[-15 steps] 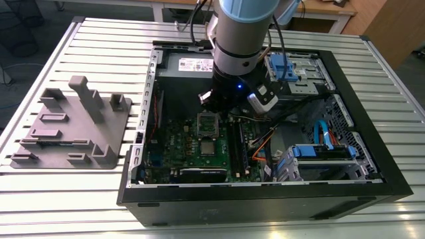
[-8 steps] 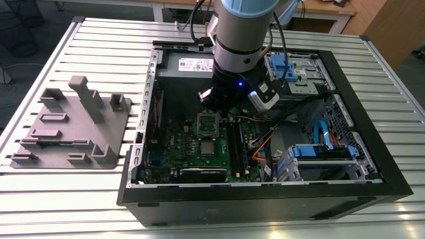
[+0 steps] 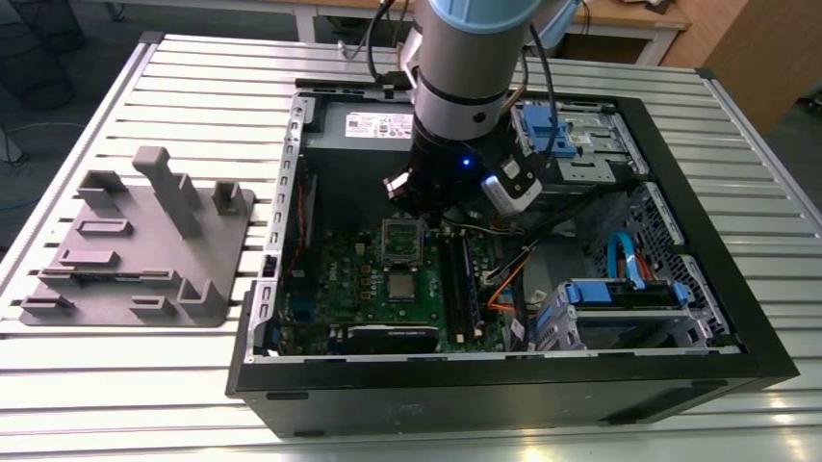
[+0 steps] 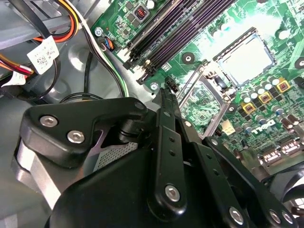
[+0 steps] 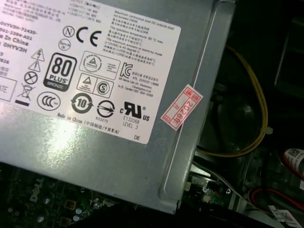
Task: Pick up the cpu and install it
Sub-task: 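Close the cpu cover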
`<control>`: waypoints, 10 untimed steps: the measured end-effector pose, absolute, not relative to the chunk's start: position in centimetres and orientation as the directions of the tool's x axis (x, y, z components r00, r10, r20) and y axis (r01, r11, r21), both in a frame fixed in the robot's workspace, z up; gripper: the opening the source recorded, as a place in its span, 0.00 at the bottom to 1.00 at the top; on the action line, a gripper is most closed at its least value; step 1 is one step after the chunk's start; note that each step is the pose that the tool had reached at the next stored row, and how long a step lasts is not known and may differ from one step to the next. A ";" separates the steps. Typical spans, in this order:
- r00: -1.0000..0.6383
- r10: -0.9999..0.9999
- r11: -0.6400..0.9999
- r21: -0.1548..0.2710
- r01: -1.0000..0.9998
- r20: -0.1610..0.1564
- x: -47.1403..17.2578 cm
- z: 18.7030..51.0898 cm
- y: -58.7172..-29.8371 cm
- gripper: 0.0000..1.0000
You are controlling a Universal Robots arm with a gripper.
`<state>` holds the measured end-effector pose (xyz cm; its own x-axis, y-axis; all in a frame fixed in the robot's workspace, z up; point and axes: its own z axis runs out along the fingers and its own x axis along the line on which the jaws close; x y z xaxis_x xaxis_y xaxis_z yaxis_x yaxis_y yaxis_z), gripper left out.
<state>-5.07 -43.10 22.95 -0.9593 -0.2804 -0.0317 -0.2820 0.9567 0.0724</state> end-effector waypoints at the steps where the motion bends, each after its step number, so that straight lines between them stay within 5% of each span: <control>1: -0.959 -0.283 0.956 0.073 -0.284 -0.032 -5.1 23.0 -43.2 0.11; 10: -0.952 -0.304 0.949 0.072 -0.306 -0.032 -5.1 23.2 -43.7 0.11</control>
<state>-5.07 -43.68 23.24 -0.9520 -0.3044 -0.0316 -0.3059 0.9493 0.0723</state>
